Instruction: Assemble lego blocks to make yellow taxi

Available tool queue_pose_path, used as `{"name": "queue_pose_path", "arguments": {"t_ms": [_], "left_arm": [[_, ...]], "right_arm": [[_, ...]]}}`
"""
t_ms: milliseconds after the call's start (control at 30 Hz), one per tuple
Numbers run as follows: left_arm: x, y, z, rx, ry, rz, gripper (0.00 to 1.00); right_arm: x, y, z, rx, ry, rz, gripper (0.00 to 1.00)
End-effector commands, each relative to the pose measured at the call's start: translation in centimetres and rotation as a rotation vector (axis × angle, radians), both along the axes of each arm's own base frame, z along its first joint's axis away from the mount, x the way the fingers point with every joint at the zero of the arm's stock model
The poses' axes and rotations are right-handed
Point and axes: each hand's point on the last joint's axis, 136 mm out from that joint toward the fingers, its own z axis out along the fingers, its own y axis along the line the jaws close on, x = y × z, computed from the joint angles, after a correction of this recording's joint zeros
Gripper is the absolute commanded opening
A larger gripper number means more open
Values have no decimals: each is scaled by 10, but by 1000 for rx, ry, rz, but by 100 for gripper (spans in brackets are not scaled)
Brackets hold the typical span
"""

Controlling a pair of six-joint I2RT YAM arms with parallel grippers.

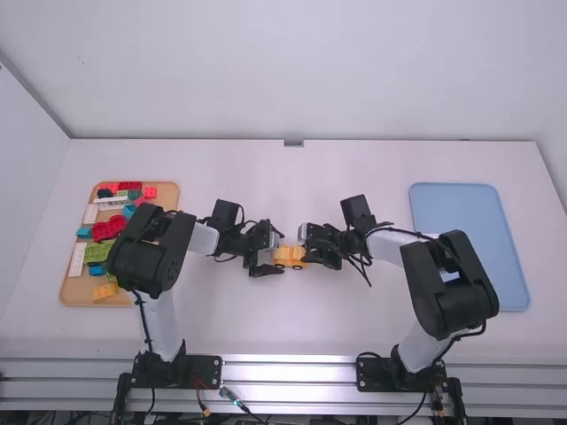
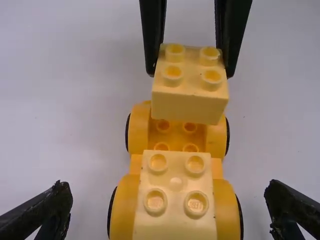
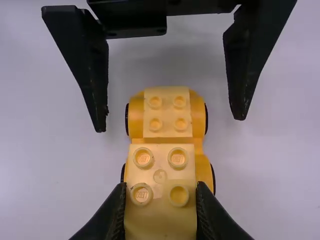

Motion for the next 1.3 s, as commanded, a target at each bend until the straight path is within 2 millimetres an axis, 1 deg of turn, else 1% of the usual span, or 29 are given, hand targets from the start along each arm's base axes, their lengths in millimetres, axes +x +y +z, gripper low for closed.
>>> {"name": "queue_pose_path", "arguments": {"t_ms": [0, 67, 167, 200, 767, 900, 1067, 1167, 1267], "left_arm": [[-2, -5, 3, -28, 11, -21, 88], [-2, -5, 3, -29, 11, -22, 83], [-3, -5, 3, -28, 13, -22, 88], [-3, -5, 3, -28, 14, -22, 88], [-9, -9, 1, -20, 33, -35, 84], [-8, -8, 0, -17, 33, -34, 81], [-7, -10, -9, -33, 35, -39, 82], [-9, -13, -7, -68, 44, -58, 82], [-6, -13, -6, -66, 46, -56, 80]], "right_arm": [[-2, 0, 6, 14, -5, -1, 0], [-2, 0, 6, 15, -5, -1, 0], [-2, 0, 6, 12, -6, -2, 0], [-2, 0, 6, 13, -5, -2, 0], [-2, 0, 6, 12, -5, -2, 0], [-2, 0, 6, 12, -6, -2, 0], [-2, 0, 6, 14, -4, -1, 0], [-2, 0, 6, 13, -4, -2, 0], [-2, 0, 6, 11, -4, -2, 0]]}}
